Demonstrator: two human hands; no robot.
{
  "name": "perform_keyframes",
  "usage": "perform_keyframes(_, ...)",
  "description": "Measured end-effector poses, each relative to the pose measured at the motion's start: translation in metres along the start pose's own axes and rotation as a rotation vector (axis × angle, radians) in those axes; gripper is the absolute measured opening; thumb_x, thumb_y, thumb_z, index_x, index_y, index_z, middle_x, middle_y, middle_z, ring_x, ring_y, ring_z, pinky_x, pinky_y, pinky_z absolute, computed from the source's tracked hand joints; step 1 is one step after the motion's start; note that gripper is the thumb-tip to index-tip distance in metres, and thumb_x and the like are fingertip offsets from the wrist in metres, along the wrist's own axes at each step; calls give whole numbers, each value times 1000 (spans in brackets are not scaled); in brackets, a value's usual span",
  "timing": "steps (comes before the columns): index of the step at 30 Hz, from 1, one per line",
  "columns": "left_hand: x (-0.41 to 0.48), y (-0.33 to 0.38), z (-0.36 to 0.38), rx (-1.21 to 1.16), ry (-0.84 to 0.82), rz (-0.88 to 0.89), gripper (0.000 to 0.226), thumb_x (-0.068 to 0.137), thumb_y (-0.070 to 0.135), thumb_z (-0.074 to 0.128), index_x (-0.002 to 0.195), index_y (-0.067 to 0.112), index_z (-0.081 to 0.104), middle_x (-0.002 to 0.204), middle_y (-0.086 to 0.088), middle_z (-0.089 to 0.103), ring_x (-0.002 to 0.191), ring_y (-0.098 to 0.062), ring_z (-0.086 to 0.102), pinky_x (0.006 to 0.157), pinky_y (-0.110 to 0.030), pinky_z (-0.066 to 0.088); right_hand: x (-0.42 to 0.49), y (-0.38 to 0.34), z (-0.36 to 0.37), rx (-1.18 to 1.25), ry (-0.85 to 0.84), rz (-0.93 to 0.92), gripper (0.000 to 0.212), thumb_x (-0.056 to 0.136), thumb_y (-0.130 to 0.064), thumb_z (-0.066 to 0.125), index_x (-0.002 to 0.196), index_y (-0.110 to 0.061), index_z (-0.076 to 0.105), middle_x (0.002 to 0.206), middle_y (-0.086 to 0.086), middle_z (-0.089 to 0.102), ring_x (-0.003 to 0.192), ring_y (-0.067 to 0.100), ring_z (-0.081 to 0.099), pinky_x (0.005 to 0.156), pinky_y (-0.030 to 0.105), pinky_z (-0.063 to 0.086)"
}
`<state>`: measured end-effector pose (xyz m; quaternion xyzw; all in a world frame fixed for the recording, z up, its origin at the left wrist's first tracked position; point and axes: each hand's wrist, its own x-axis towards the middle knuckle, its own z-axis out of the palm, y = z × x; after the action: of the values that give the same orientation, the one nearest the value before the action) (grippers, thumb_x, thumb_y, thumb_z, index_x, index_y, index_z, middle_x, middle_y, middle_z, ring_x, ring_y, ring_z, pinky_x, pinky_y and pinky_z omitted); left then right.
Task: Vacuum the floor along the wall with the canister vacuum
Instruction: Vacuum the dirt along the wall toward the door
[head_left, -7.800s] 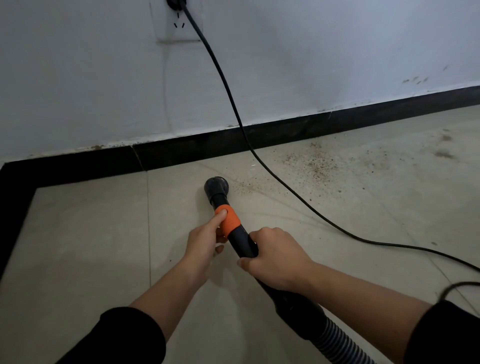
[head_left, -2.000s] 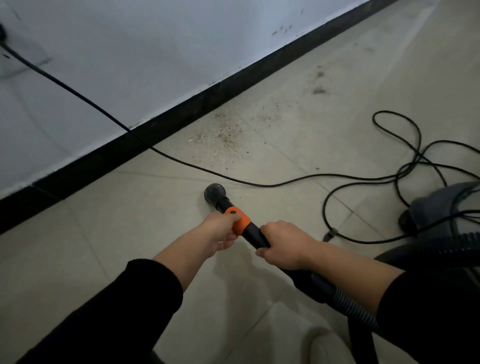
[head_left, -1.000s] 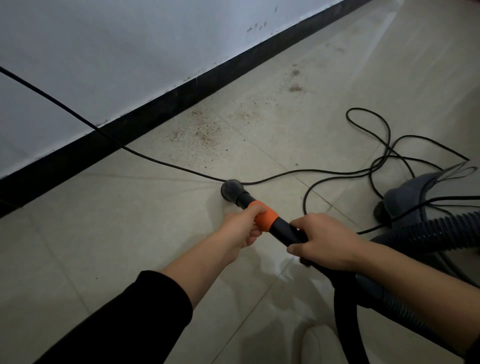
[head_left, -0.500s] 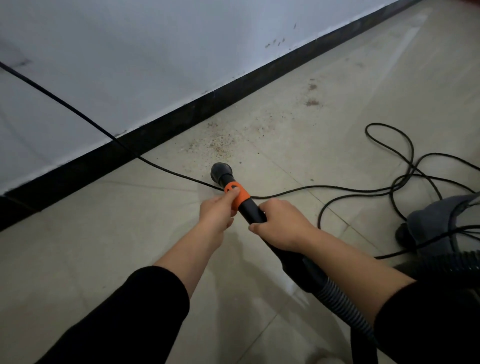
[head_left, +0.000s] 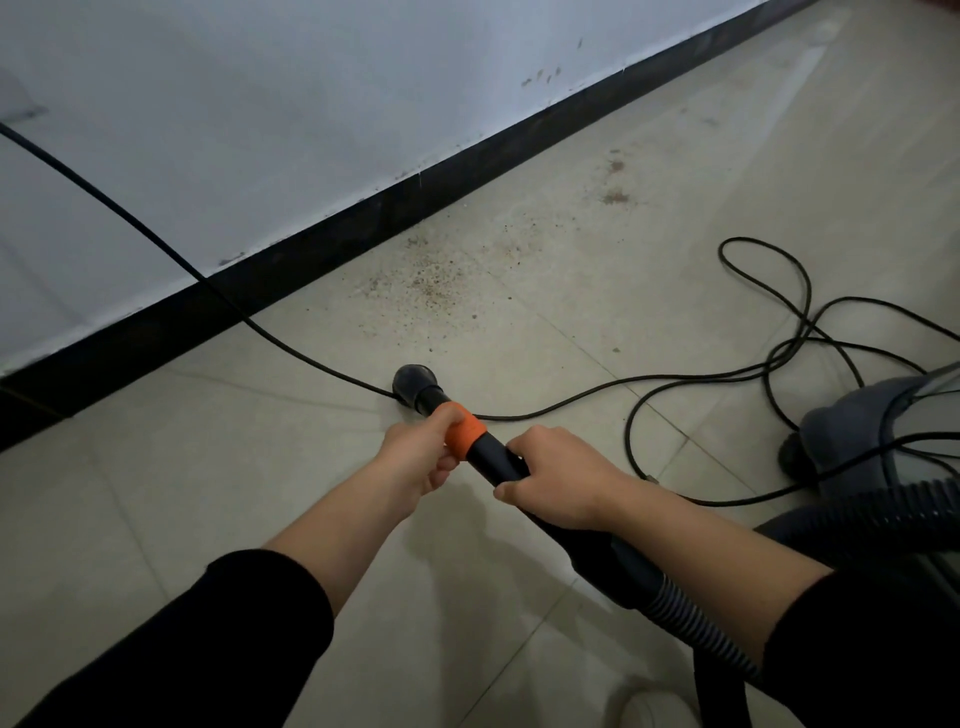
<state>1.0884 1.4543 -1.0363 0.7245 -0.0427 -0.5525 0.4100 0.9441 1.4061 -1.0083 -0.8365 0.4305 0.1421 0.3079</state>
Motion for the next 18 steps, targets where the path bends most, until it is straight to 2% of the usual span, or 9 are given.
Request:
perform_keyframes(3,3,-1,5,23,-14,10,31,88,33,64,104,6,58,73,-6,55,58,-12,49,54,-21,43,-3,4,1,6,15,22,24,83,-34,62,74,-16,48,66,1,51,64,22,54,51,29,35)
perform_keyframes(6,4,-2,11,25,-24,19,28,89,33,63,101,8,60,74,-6,57,60,-12,52,56,-21,44,-5,8,1,15,25,47,22,83,-33,62,76,-14,51,67,1,53,62,22,54,51,29,37)
perform_keyframes(13,6,-3,23,-3,-72,31,26,91,31,64,104,9,60,82,-5,60,66,-11,56,63,-22,46,-9,16,0,-2,60,97,21,83,-31,60,76,-15,50,67,1,53,59,21,52,51,28,37)
perform_keyframes(18,9,-2,24,-26,-63,20,32,91,33,65,108,8,60,94,-9,64,72,-11,59,63,-22,47,-5,17,0,11,68,105,19,83,-31,59,78,-14,51,69,2,55,63,22,55,58,31,43)
